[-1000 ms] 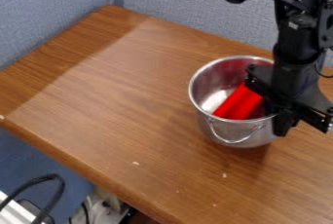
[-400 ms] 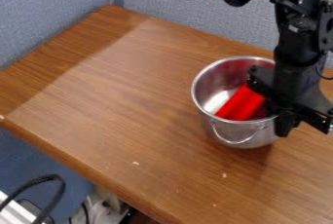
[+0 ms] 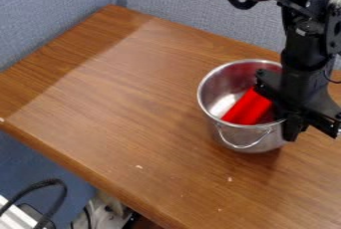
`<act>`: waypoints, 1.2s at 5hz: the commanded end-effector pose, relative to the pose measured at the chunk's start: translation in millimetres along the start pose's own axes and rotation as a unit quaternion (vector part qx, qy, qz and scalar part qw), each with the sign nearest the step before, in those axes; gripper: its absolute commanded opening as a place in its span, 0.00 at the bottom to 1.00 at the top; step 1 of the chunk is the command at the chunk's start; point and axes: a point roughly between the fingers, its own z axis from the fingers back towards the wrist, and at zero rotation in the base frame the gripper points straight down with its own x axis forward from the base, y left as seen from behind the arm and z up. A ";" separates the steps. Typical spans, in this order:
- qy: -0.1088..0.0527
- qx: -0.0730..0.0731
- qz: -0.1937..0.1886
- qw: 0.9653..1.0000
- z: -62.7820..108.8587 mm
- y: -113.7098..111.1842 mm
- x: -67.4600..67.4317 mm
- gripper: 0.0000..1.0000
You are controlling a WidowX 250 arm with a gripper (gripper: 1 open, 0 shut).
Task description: Move the red object from the metal pot to the table
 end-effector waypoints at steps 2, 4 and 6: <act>-0.025 -0.002 0.013 1.000 8.8 7.2 11.7 0.00; -0.027 -0.003 0.017 0.999 7.0 7.5 13.8 0.00; -0.029 -0.005 0.020 0.999 4.9 7.4 15.5 0.00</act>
